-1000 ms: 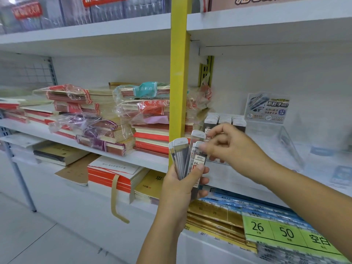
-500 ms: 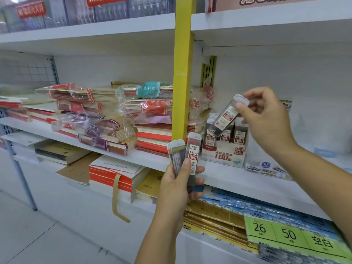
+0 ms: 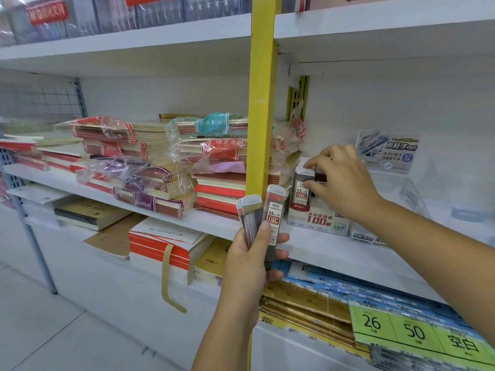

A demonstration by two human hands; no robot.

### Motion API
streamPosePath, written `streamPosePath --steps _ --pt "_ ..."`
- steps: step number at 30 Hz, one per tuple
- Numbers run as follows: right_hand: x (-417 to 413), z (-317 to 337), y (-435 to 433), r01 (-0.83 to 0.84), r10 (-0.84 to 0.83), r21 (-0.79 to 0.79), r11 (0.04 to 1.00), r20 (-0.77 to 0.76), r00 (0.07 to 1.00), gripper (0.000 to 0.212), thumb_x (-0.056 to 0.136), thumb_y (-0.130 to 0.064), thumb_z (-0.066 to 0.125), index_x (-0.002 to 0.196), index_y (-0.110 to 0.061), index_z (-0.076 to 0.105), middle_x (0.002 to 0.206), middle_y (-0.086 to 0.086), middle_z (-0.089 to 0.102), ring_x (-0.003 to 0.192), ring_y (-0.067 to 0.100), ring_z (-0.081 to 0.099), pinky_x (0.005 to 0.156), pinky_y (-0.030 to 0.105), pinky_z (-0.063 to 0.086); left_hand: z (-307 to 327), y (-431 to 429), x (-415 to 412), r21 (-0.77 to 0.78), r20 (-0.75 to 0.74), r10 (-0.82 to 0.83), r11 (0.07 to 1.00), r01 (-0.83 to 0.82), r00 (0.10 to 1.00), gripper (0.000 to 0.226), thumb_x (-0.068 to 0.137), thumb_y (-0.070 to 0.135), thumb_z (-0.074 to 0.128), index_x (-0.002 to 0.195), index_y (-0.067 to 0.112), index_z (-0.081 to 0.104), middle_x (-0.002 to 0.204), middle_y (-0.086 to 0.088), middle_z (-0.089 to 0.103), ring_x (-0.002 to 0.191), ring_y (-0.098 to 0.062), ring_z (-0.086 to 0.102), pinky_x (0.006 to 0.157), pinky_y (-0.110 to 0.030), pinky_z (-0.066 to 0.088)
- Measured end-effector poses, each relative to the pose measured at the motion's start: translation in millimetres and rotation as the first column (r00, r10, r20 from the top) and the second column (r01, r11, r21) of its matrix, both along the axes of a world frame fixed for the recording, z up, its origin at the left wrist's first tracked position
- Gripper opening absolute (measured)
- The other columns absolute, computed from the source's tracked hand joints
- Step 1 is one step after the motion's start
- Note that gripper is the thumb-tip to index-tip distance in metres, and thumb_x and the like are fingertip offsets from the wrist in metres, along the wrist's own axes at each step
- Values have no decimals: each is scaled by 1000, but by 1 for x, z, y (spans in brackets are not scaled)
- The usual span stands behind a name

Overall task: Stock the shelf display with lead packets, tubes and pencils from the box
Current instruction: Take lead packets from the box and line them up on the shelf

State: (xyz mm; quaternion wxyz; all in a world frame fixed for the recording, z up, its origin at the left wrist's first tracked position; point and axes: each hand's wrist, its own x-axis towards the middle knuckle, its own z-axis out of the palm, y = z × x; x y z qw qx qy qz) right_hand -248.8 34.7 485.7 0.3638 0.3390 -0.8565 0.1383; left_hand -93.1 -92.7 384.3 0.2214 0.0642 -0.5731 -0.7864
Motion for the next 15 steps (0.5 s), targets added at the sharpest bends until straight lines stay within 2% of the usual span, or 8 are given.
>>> streamPosePath --steps 6,8,10,11,12,15 --pt "5 0 7 48 -48 20 999 -5 999 37 87 -33 67 124 -26 64 124 1 51 119 23 33 99 37 29 0 1 1 -9 14 0 1000 0 1000 41 78 58 60 115 40 62 99 3 78 75 -8 72 50 -20 51" --pt "17 0 9 -47 48 -69 996 8 999 30 91 -29 64 120 -23 66 114 -2 56 114 19 39 93 30 32 0 2 2 -19 15 -9 1000 9 1000 40 79 58 60 115 41 62 99 3 78 75 -8 72 50 -20 51" --pt "35 -1 11 -193 227 -218 956 140 964 20 93 -27 60 110 -27 69 100 -12 60 101 4 49 84 14 34 1 4 3 -33 21 -23 999 23 1000 41 79 58 59 116 42 61 98 3 78 75 -8 72 51 -20 51" --pt "45 -2 12 -254 327 -291 922 238 914 16 93 -27 59 106 -32 68 95 -17 61 94 -2 52 78 7 36 1 5 4 -39 23 -32 999 33 999 41 79 58 59 117 42 61 99 3 78 74 -7 71 51 -20 51" --pt "55 -4 12 -299 423 -359 884 342 839 15 93 -28 60 103 -36 67 91 -17 64 87 -3 56 73 5 40 2 6 4 -42 23 -43 998 44 999 41 79 58 59 117 42 61 99 3 78 73 -7 71 50 -20 51" --pt "75 -13 10 -317 590 -510 800 567 575 22 92 -25 62 111 -35 63 89 -3 71 71 5 64 62 16 48 2 9 6 -41 16 -84 996 84 996 37 80 58 60 113 41 65 100 0 78 71 -6 68 49 -20 49"
